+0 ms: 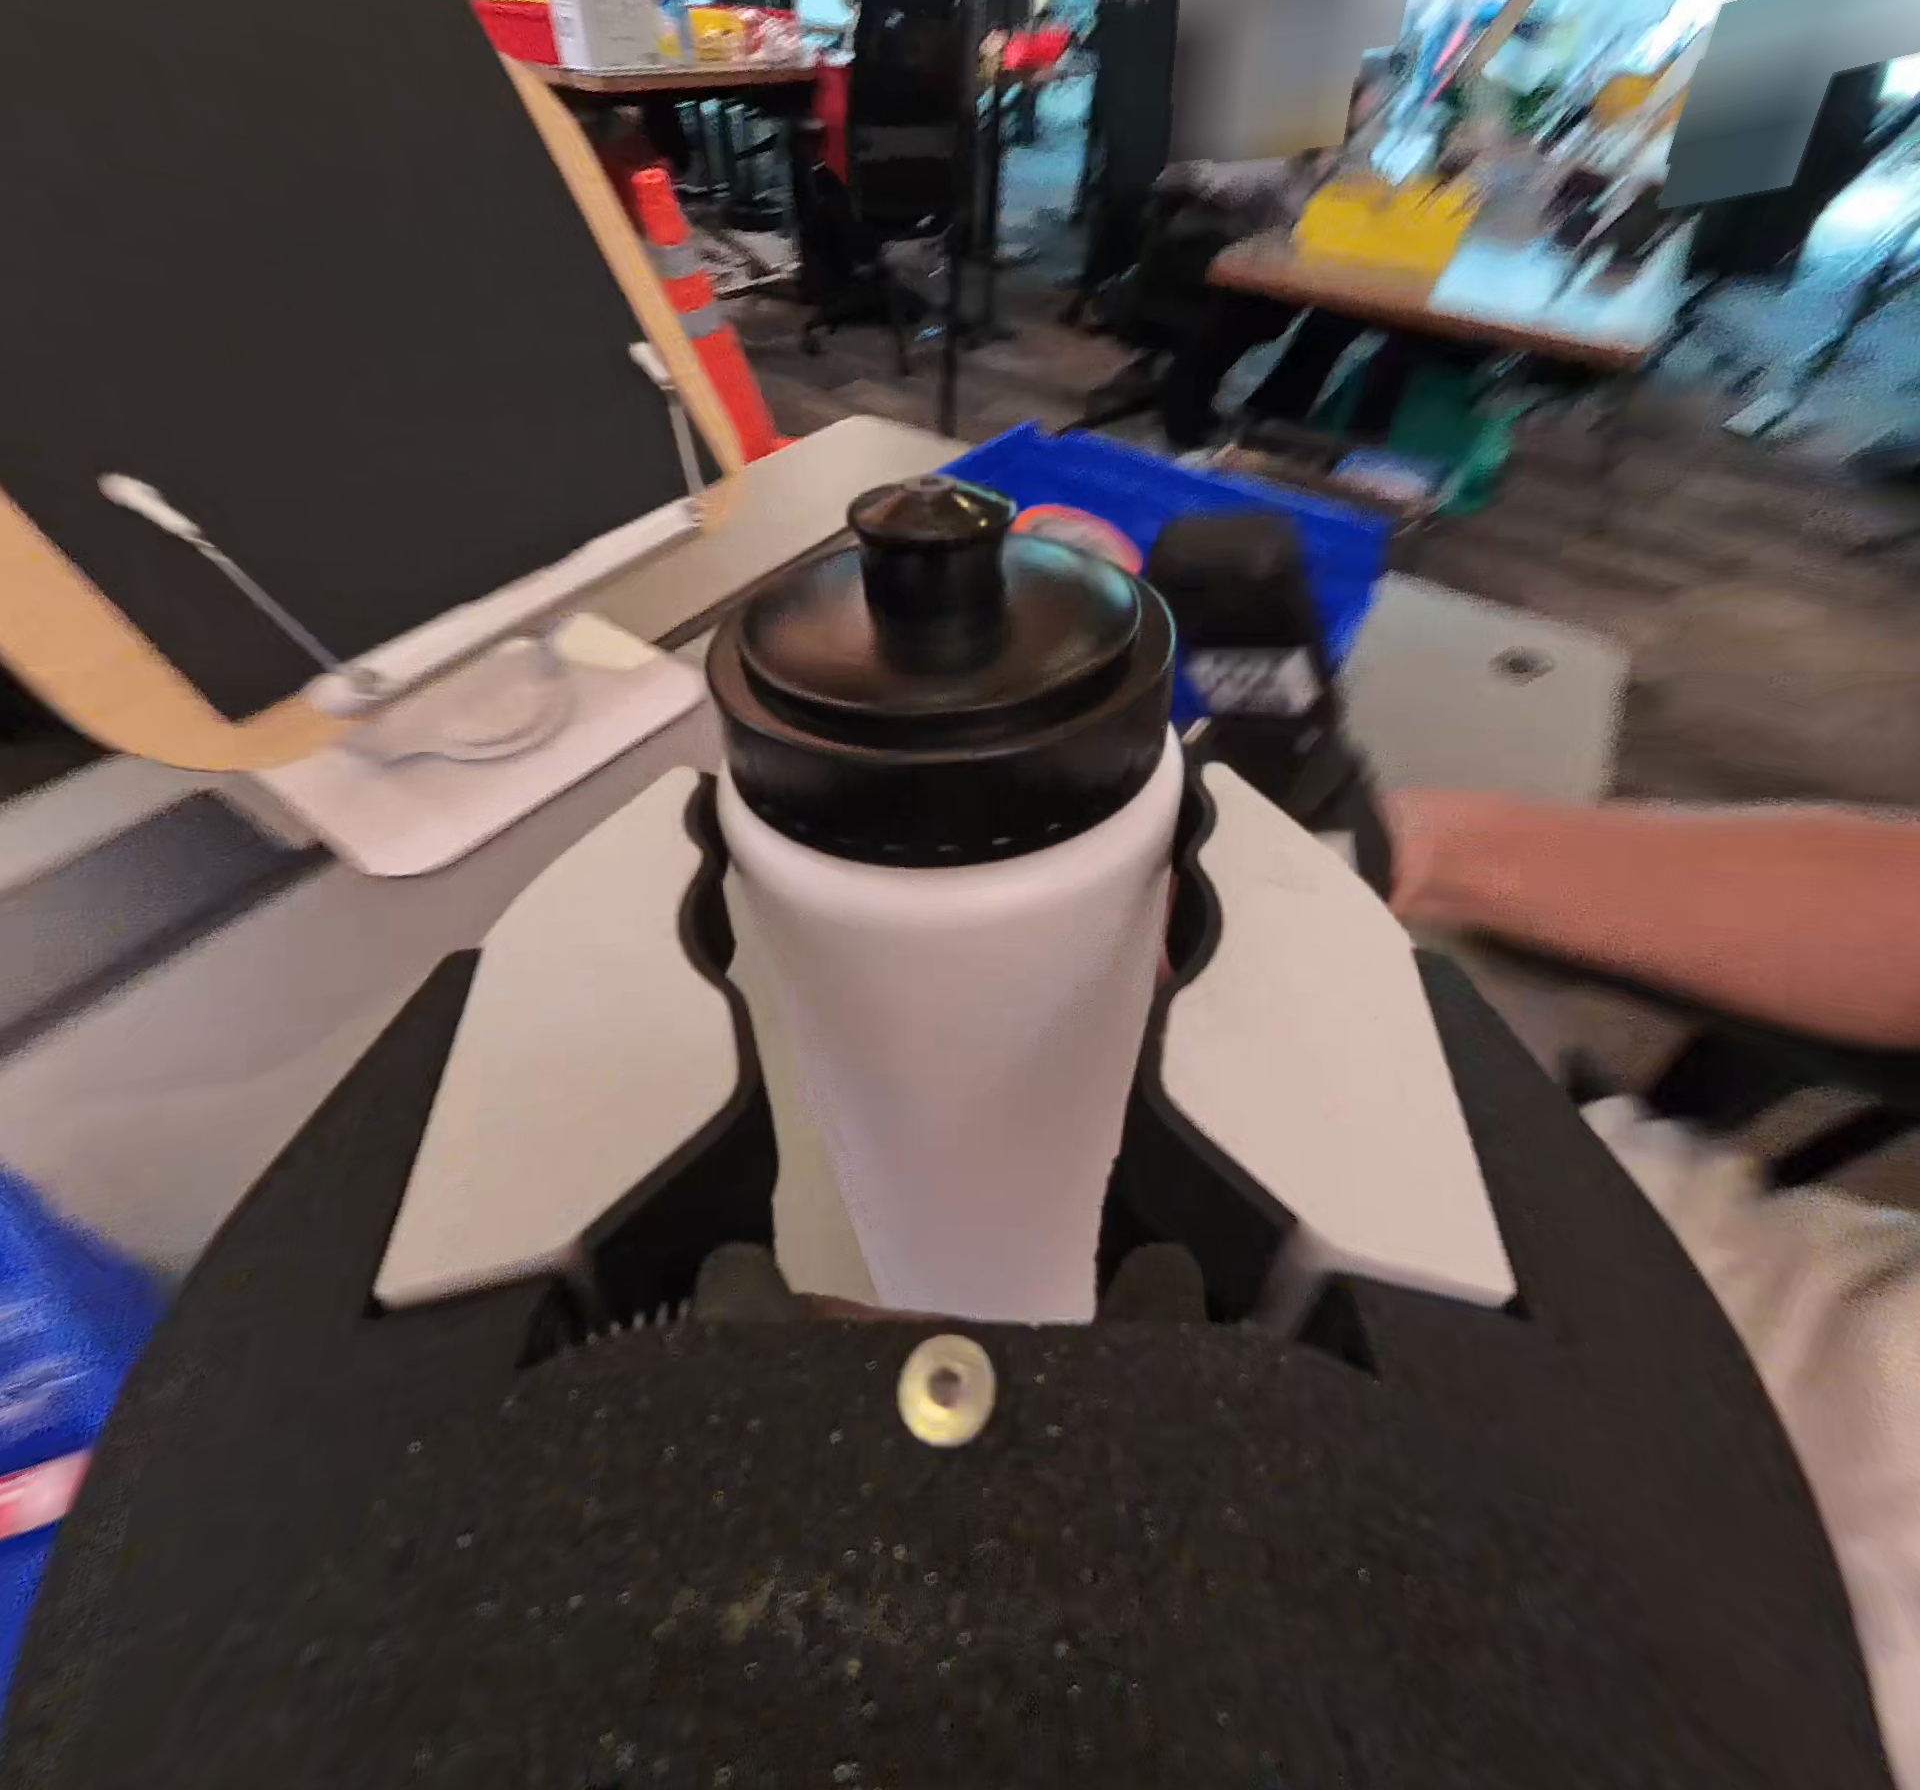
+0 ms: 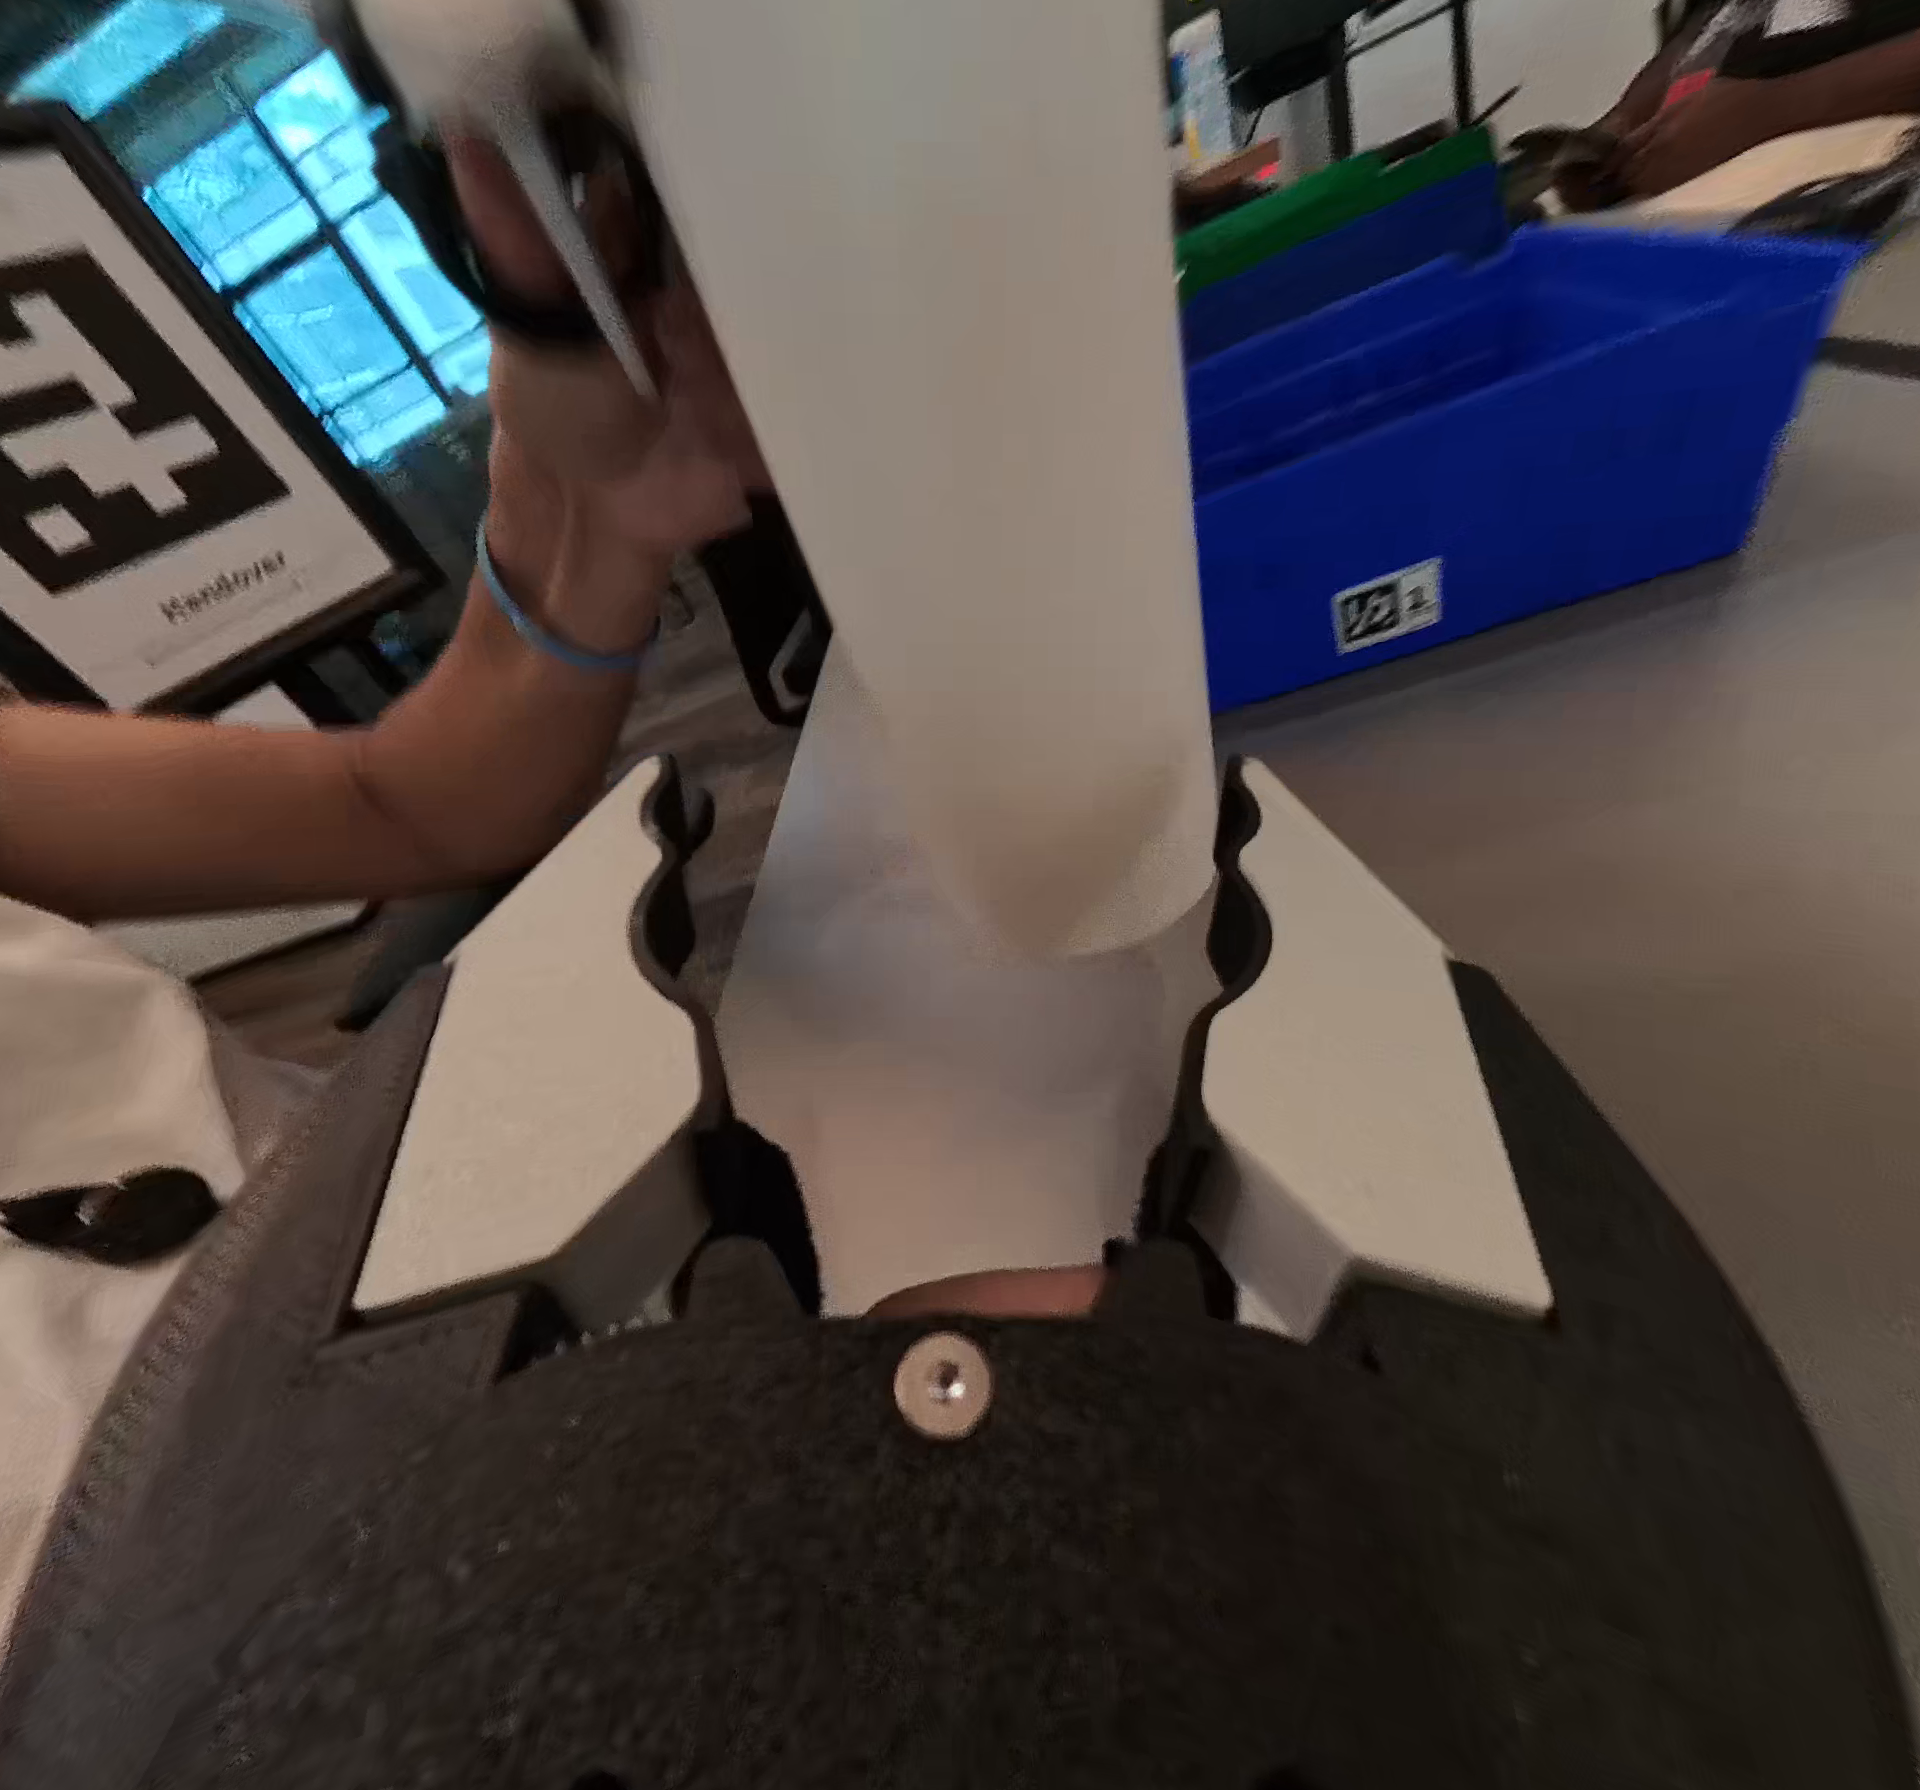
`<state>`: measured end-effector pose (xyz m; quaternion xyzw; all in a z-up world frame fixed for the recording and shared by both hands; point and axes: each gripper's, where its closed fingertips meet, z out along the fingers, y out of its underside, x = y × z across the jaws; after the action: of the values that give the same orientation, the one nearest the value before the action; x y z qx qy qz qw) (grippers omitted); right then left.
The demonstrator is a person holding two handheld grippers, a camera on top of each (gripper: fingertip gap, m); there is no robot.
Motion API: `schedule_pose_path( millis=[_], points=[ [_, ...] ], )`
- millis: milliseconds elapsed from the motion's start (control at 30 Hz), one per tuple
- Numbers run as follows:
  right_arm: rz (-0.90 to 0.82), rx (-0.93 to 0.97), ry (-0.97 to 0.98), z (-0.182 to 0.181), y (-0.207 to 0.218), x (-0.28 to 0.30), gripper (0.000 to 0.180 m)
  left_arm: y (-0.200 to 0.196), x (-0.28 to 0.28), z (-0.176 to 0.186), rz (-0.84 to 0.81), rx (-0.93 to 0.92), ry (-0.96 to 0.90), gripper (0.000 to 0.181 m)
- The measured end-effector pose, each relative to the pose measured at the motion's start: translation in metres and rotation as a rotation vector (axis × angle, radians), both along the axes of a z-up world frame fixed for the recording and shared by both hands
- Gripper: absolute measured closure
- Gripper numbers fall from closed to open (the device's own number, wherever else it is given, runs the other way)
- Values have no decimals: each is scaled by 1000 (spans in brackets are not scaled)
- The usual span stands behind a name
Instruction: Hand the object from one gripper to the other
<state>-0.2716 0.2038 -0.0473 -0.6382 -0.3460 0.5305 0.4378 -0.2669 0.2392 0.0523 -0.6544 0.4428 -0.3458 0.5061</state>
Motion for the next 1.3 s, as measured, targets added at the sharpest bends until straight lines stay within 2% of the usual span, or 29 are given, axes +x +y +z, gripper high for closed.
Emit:
schedule_pose_path(
  millis=[100,233,367,567,733,933,1033,1133,1300],
  points=[
    [-95,-50,35,57,16,35,76,8,-3,-8,113,225,196,98],
    [-283,13,-165,90,25,58,76,11,4,-19,178,390,364,98],
    [-333,10,-250,89,20,40,79,10,14,-41,202,494,525,98],
    [-346,11,-407,55,27,21,80,2,29,-63,200,604,670,98],
    [-389,38,-457,43,36,24,101,-1,36,-72,199,623,704,98],
    [-366,57,-468,41,37,28,103,-2,42,-75,205,576,623,98],
    [-413,90,-527,41,44,45,103,-10,44,-72,152,517,559,104],
    [-462,89,-513,50,51,67,104,-17,42,-74,74,341,468,94],
    [-496,42,-324,88,52,101,104,-17,36,-85,-85,-30,240,88]
  ],
)
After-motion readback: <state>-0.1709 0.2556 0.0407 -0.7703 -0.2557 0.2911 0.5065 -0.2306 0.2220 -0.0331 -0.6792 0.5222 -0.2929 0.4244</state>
